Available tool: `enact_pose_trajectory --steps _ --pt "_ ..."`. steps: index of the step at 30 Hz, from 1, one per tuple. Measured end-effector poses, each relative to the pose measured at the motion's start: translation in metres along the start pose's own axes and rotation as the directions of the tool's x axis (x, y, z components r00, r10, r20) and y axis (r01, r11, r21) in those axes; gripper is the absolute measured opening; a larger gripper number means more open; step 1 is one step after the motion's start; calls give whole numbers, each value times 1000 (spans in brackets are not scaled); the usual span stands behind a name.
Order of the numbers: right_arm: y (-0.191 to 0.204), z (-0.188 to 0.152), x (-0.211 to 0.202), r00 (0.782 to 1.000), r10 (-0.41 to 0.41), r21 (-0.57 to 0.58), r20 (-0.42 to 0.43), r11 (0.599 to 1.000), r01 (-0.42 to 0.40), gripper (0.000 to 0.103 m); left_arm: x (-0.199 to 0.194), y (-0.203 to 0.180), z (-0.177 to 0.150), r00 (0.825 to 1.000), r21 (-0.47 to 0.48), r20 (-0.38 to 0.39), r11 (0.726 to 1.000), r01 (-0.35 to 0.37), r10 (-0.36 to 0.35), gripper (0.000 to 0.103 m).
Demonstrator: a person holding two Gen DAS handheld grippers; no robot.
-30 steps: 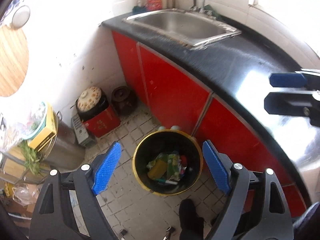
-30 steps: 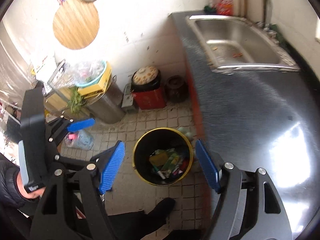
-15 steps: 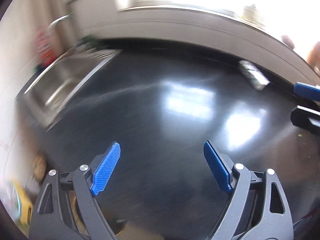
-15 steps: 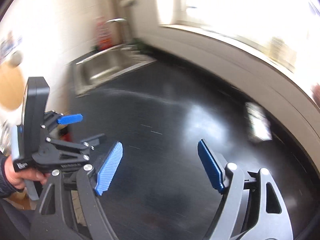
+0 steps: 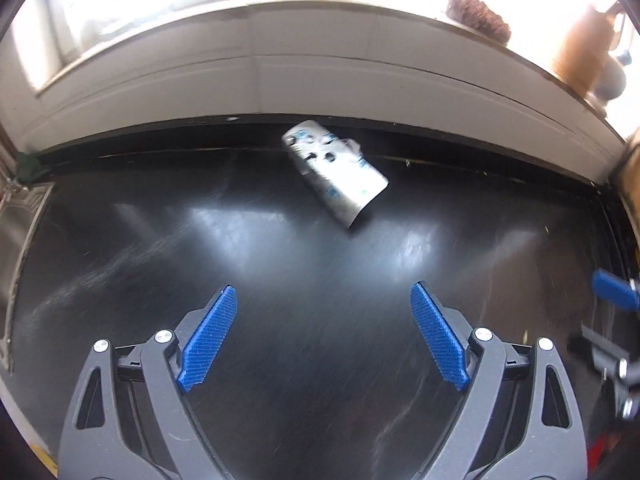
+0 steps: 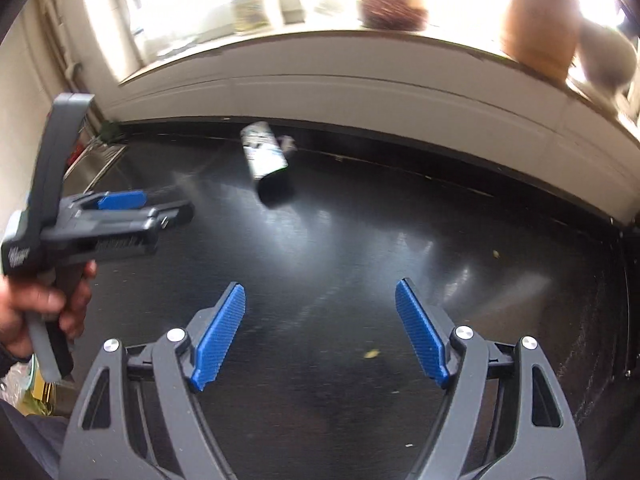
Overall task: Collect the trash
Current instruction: 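Grasp the silver blister pack with the left tool while the right tool grasps the white tissue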
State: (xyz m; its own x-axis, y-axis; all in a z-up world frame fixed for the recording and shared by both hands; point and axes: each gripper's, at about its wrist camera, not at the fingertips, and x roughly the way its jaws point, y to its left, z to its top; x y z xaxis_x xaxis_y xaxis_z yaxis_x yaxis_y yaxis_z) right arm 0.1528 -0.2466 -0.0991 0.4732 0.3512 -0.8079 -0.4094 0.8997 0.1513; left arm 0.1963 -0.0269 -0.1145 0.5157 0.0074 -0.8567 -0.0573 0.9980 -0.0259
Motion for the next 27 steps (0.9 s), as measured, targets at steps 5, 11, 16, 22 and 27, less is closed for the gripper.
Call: enact_pose_trajectory --steps 5,11,16,22,27 --pt "-27 2 18 999 11 35 -37 999 -10 75 48 -9 39 999 -69 -53 998 -8 4 86" --pt "-47 14 45 997 35 61 -72 998 -31 75 96 -3 70 992 -169 -125 985 -22 1 86" --pt "-52 27 75 993 63 75 -100 996 -56 75 118 -2 73 985 -201 -171 980 1 -36 72" --pt "-39 51 106 989 97 24 -116 995 -95 75 102 3 57 987 -204 -147 978 39 -70 37" --pt "-16 72 138 986 109 -67 -126 991 -118 75 71 15 30 992 -153 -117 988 34 -52 37"
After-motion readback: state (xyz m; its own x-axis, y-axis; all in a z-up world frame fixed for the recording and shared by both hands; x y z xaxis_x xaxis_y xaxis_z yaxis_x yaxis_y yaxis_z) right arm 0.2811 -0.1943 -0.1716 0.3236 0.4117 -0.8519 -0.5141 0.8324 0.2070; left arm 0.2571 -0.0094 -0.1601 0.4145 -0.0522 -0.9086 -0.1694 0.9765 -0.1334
